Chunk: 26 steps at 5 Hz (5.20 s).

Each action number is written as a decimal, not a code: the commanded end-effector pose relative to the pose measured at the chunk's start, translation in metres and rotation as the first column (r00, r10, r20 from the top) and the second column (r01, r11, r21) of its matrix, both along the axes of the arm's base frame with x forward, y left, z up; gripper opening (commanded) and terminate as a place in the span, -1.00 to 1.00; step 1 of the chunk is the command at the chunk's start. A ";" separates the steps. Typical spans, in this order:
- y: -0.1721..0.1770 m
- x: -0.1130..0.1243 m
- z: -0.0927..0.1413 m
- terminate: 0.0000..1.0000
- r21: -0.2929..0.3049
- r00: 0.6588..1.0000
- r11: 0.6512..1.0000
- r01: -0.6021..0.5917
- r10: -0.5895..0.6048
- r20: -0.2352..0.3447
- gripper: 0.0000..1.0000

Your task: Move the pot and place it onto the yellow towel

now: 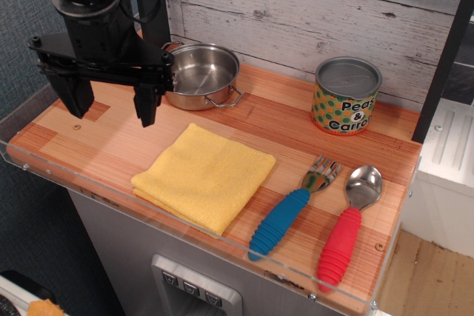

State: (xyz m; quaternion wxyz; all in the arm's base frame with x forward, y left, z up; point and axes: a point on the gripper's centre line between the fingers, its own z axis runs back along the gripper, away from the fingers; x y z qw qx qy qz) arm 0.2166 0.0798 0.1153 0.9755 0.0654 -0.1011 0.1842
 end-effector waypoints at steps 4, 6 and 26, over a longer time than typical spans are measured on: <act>0.010 0.087 0.009 -1.00 0.052 0.982 0.998 -0.034 0.024 0.185 1.00; 0.005 0.154 0.010 -1.00 0.031 0.953 0.999 -0.016 0.006 0.304 1.00; -0.079 0.082 -0.048 -1.00 0.102 0.955 0.950 0.296 -0.296 -0.015 -1.00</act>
